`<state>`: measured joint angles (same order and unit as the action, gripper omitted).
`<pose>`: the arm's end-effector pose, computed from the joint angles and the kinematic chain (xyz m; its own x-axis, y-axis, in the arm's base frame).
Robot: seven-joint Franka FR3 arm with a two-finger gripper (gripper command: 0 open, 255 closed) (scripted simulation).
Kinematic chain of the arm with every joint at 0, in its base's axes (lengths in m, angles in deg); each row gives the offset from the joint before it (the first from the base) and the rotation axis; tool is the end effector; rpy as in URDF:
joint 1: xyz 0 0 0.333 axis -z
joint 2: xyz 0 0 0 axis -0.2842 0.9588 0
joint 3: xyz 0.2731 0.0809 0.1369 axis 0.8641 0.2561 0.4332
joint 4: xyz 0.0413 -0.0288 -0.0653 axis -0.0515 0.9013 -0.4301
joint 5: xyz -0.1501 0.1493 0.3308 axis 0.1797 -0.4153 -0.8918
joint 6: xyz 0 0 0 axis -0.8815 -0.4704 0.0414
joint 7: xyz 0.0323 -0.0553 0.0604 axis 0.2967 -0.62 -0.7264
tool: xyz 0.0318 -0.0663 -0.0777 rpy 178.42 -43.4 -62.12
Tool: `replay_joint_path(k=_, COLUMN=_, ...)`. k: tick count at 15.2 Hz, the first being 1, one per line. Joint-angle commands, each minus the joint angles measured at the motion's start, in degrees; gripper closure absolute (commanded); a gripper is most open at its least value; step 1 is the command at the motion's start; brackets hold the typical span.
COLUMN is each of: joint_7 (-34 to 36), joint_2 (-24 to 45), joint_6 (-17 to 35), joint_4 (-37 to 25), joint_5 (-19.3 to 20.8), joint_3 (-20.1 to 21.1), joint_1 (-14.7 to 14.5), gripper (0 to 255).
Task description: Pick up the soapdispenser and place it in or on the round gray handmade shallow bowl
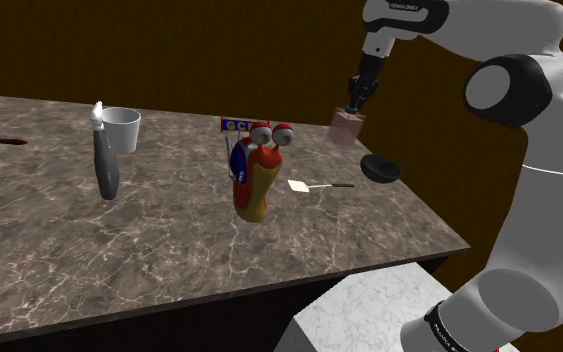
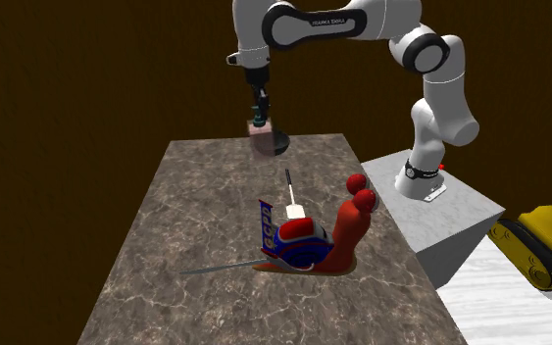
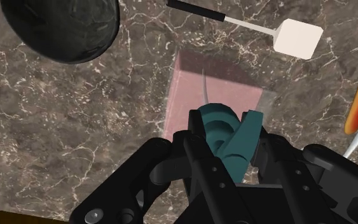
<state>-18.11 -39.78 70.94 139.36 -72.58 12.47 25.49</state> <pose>0.6259 -0.2356 0.5364 0.9871 -0.1314 -0.0912 -0.1332 -0.9910 -0.0147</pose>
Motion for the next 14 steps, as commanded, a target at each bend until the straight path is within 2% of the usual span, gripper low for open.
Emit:
replay_joint_path(k=1, joint_7=0.0, joint_2=0.3, joint_6=-1.5, joint_4=-1.8, joint_5=-0.1, joint_3=0.0, joint_1=0.2, gripper=255)
replay_joint_path(k=8, joint_7=-7.8, joint_2=-2.1, joint_6=-4.0, joint_4=-1.8, joint_5=0.3, joint_3=-2.5, joint_1=5.6, gripper=255)
replay_joint_path(k=14, joint_7=-14.9, joint_2=-1.3, joint_6=-7.5, joint_4=-6.1, joint_5=-0.1, joint_3=-4.7, joint_1=11.2, gripper=255)
